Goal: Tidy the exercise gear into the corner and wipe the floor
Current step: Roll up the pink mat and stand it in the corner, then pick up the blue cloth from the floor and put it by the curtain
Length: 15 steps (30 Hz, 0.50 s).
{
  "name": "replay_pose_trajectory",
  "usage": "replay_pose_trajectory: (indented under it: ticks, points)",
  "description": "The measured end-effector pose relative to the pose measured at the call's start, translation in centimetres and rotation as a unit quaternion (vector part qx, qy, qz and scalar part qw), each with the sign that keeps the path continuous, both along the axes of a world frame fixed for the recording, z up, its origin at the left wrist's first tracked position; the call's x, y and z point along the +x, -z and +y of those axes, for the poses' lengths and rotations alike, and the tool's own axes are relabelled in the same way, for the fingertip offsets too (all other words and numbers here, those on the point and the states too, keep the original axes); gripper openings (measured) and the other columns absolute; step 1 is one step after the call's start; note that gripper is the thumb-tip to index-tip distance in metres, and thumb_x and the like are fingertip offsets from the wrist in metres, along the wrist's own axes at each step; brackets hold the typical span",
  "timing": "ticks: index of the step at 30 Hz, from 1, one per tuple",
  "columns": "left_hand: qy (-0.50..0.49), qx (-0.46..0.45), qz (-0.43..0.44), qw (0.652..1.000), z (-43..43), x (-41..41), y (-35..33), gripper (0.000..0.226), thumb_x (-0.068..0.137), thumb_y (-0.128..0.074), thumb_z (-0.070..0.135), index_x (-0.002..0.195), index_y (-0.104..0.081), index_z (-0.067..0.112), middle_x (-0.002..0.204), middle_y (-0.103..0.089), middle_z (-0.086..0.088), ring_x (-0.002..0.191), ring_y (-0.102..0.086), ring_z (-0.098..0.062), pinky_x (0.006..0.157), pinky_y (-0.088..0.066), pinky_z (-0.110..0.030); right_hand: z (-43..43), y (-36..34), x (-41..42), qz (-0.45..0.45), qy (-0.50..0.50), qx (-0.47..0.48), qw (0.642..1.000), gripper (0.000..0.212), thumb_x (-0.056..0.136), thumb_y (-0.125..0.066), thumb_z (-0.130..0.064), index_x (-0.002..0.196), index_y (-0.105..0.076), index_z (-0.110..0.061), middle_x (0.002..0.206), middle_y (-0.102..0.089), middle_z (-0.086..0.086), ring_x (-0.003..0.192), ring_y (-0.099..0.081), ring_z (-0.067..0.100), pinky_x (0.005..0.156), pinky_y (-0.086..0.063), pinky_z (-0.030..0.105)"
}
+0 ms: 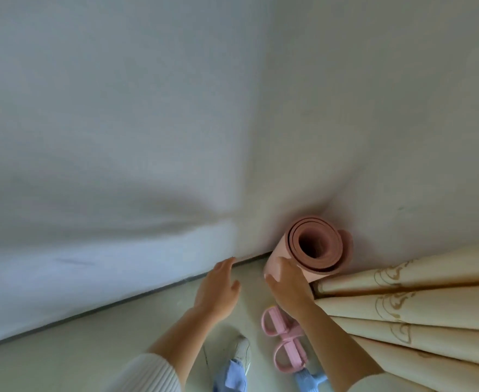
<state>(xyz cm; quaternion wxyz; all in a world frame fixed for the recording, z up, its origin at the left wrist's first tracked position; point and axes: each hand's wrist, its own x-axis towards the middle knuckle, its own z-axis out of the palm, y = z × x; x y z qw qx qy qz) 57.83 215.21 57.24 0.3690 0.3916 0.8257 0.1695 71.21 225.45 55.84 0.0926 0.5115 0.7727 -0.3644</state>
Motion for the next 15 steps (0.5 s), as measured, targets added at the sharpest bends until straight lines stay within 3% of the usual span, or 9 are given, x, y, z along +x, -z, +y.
replay_pose_trajectory:
  ticks: [8, 15]
  points:
    - [-0.142, 0.007, 0.068, 0.988, -17.4, -4.7, -2.5, 0.052, 0.095, -0.045, 0.02, 0.145, -0.03, 0.018, 0.149, -0.034, 0.0, 0.136, -0.033, -0.016, 0.107, -0.029, -0.027, -14.0, -2.4, -7.9, 0.028, -0.168, 0.013, 0.985, 0.054, 0.096, -0.048, -0.033, 0.144, -0.032, -0.016, 0.148, -0.033, -0.001, 0.133, -0.035, 0.017, 0.105, -0.035, 0.031]
    - [-0.291, 0.026, 0.13, 0.948, -38.2, -4.8, -6.7, 0.052, 0.096, -0.044, 0.022, 0.146, -0.029, 0.019, 0.15, -0.033, -0.001, 0.138, -0.028, -0.016, 0.11, -0.028, -0.028, -32.9, -7.0, -12.8, 0.066, -0.323, 0.033, 0.944, 0.057, 0.095, -0.051, -0.034, 0.145, -0.032, -0.016, 0.148, -0.033, 0.0, 0.132, -0.037, 0.019, 0.103, -0.037, 0.031]
